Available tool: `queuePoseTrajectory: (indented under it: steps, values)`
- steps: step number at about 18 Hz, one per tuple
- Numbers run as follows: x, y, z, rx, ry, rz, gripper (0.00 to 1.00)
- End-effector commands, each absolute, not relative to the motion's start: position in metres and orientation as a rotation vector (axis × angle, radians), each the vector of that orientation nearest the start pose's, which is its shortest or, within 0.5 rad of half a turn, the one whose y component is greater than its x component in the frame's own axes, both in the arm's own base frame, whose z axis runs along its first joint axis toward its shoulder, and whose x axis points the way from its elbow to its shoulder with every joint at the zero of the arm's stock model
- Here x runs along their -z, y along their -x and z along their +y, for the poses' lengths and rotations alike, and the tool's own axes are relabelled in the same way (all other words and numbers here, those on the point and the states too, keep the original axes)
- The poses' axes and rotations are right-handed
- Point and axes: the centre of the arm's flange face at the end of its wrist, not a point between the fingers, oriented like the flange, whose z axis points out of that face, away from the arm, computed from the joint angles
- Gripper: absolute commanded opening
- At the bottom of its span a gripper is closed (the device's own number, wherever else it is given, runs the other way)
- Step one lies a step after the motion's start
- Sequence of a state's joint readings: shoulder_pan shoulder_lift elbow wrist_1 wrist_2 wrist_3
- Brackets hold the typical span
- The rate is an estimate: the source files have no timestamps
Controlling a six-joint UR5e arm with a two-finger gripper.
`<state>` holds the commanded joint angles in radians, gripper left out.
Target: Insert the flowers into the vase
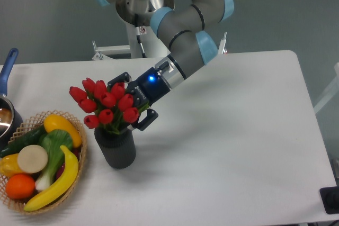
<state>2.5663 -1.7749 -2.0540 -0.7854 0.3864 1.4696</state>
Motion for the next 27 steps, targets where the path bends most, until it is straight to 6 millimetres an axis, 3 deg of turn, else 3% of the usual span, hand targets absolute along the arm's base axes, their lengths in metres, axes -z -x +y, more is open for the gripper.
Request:
queuePoseTrajectory:
  steps: [6,11,13,15,17,20,23,25,27]
  values:
    - [-0.309,0.292,0.451,0.263,2.022,0.576,1.00]
    - [-0.349,0.299,0.446,0.122,2.077,0.631,1.00]
    - [-0.375,0.312,0.429,-0.023,2.213,0.623,1.00]
    - [-0.381,0.327,0.409,-0.139,2.341,0.599,1.00]
    - [-0.391,0.337,0.396,-0.210,2.398,0.579,1.00]
    - [-0.426,0.356,0.363,-0.342,2.421,0.508,1.00]
    - [-0.453,0.358,0.342,-0.495,2.557,0.496,1.00]
    - [-0.469,0.365,0.335,-0.497,2.658,0.496,1.00]
    - [-0.490,0.371,0.330,-0.454,2.686,0.602,1.00]
